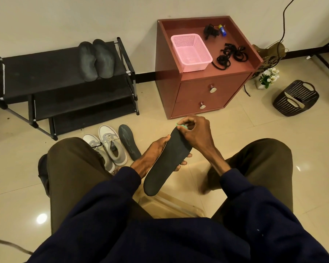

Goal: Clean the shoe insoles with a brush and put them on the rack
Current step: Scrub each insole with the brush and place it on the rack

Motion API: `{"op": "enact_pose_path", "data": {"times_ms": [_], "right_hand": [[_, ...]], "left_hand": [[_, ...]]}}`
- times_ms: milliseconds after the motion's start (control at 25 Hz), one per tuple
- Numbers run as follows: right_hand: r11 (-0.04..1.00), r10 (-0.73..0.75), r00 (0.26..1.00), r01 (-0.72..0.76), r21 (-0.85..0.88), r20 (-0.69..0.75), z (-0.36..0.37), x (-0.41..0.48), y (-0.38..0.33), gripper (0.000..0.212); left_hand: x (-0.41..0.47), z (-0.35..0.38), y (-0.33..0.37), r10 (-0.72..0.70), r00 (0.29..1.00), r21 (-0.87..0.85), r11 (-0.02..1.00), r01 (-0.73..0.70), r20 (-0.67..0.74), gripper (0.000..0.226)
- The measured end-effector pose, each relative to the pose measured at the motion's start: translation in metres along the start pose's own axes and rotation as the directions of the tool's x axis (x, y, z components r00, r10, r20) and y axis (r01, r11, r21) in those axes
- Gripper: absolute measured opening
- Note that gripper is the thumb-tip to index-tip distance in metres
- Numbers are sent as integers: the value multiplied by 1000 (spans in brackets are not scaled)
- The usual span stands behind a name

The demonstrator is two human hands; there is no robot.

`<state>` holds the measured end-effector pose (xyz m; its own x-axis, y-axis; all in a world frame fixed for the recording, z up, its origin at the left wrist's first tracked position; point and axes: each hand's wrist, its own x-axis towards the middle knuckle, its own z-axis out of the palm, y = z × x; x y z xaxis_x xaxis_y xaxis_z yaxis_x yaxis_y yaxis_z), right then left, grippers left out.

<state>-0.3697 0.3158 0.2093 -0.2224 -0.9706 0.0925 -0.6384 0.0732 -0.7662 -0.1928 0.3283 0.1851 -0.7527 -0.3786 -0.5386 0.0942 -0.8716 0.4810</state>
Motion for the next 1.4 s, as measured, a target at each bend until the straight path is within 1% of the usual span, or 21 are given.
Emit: {"op": "enact_pose_path", "data": {"times_ms": [80, 120, 160, 240, 320, 400, 480, 520, 560, 680, 720, 760, 800, 880, 920, 1000, 1120, 1240, 1400], "right_hand": [[999, -35, 986, 28, 46, 163, 3, -5, -13, 7], [997, -48, 978, 36, 65, 203, 3, -5, -16, 6], [997, -51, 981, 39, 69, 186, 2, -4, -15, 6], [999, -26, 999, 25, 19, 35, -3, 4, -5, 6], [999, 9, 994, -14, -44, -111, -9, 10, 11, 8], [996, 55, 978, -67, -52, -201, -14, 10, 22, 9], [997, 53, 972, -63, -38, -227, -16, 8, 23, 9], [999, 41, 979, -47, -24, -202, -16, 6, 21, 9], [999, 32, 989, -34, -11, -145, -15, 4, 18, 9], [999, 32, 995, -32, 5, 95, -14, -1, 12, 10], [999, 32, 993, -33, 6, 112, -16, 0, 12, 9], [999, 35, 997, -36, 5, 72, -17, 2, 12, 8], [999, 37, 999, -37, -2, -12, -18, 4, 13, 7], [999, 33, 982, -38, -22, -185, -19, 7, 18, 7], [999, 28, 971, -34, -20, -237, -17, 7, 21, 8], [1000, 5, 963, -11, -19, -270, -10, 3, 24, 10], [999, -53, 960, 52, -12, -274, -4, 2, 22, 11], [998, -47, 959, 53, 14, -281, -8, 5, 22, 11], [994, -63, 935, 90, 60, -349, -6, 6, 17, 13]], "left_hand": [[-2, 1, 1, 22, 999, -46, 999, -23, -30, 65], [-2, 0, 2, 25, 999, -73, 997, -28, -35, 63], [-3, 2, 4, 22, 999, -81, 996, -24, -28, 64], [-5, 5, 6, 13, 1000, -65, 998, -14, -14, 66], [-6, 5, 5, 12, 1000, -32, 999, -12, -9, 66], [-4, 4, 4, 1, 1000, -37, 999, 0, 23, 68], [-2, 3, 4, 12, 999, -58, 998, -10, 32, 69], [0, 1, 5, 30, 999, -76, 997, -28, 33, 70], [-1, -1, 6, 49, 998, -91, 995, -45, 42, 71], [1, -7, 6, 57, 998, -135, 989, -53, 24, 73], [2, -9, 6, 57, 998, -145, 988, -53, 23, 73], [1, -9, 6, 61, 998, -142, 988, -56, 32, 74], [2, -9, 6, 62, 996, -135, 989, -54, 57, 74], [1, -5, 5, 58, 994, -87, 995, -50, 97, 74], [-1, -3, 5, 59, 992, -63, 997, -53, 109, 74], [-2, -3, 5, 59, 993, -26, 998, -57, 103, 73], [-3, -8, 6, 74, 994, -18, 997, -73, 74, 73], [-1, -8, 7, 72, 993, -47, 997, -68, 90, 76], [1, -9, 6, 77, 995, -37, 997, -75, 69, 78]]}}
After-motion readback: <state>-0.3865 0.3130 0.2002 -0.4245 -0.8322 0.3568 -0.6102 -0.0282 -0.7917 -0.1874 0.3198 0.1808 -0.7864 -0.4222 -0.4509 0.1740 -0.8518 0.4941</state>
